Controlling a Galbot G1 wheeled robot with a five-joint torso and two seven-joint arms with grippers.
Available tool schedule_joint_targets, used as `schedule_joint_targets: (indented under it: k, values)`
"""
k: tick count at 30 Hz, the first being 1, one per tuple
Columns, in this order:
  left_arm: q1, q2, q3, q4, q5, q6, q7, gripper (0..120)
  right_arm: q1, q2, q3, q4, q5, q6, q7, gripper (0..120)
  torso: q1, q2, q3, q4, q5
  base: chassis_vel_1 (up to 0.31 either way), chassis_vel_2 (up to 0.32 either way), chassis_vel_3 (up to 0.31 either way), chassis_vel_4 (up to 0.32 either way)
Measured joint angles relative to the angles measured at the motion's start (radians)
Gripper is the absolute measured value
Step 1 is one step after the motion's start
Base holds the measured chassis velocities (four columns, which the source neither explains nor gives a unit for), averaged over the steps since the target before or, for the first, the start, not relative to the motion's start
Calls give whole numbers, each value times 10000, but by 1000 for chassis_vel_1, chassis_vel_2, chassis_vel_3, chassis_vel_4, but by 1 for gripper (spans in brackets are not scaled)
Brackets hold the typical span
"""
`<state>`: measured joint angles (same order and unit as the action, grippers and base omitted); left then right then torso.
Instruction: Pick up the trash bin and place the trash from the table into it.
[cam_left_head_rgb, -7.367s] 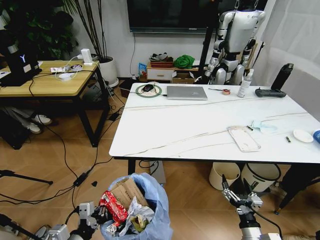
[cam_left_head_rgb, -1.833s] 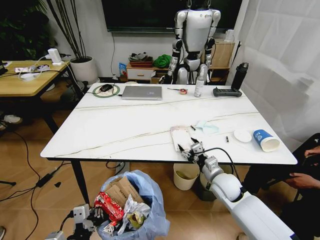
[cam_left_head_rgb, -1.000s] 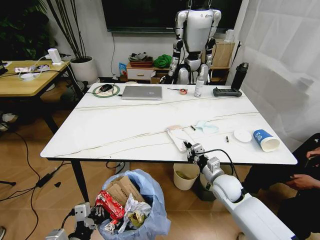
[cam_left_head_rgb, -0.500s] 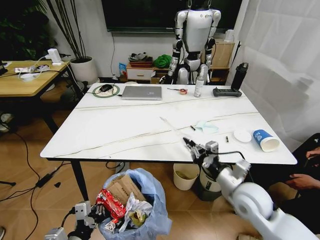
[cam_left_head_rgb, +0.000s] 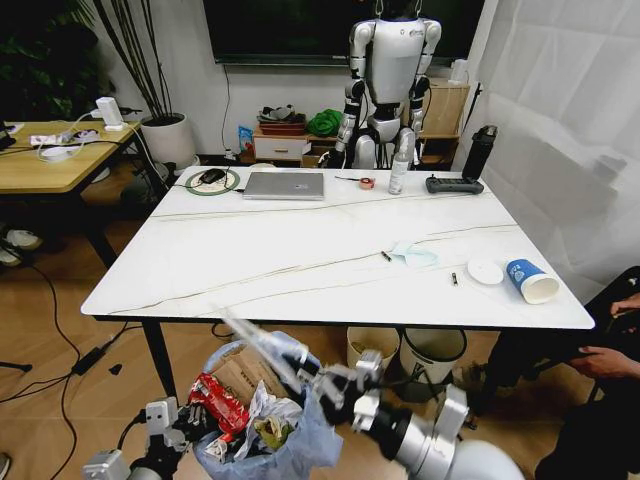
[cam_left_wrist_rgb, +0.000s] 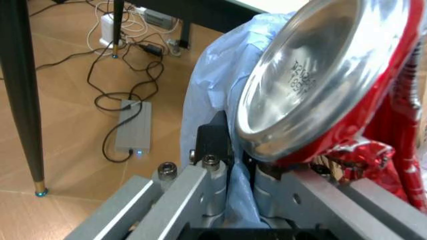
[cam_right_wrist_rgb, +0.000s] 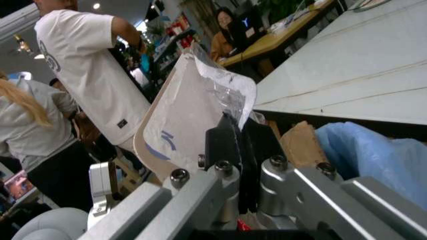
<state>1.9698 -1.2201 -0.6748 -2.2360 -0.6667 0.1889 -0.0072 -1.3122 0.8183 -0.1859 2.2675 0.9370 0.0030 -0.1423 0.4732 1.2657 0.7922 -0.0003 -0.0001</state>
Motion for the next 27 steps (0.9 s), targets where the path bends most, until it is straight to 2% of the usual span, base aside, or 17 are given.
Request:
schedule_joint_targets:
  k: [5, 11, 27]
  values:
    - [-45, -60, 55, -11, 13, 42, -27, 0, 221, 178, -314, -420, -326, 17, 6, 0, 0, -2, 1, 1, -1, 0, 0, 0, 0]
    - [-103, -160, 147, -7, 43, 57, -41, 0, 268, 259, -450, -1354, -1593, 33, 238, 0, 0, -2, 2, 0, 0, 0, 0, 0, 0]
    - [-126, -90, 69, -37, 33, 61, -46, 0, -172, 125, -583, -1754, -2656, -61, 513, 0, 0, -2, 1, 0, 1, 0, 0, 0, 0]
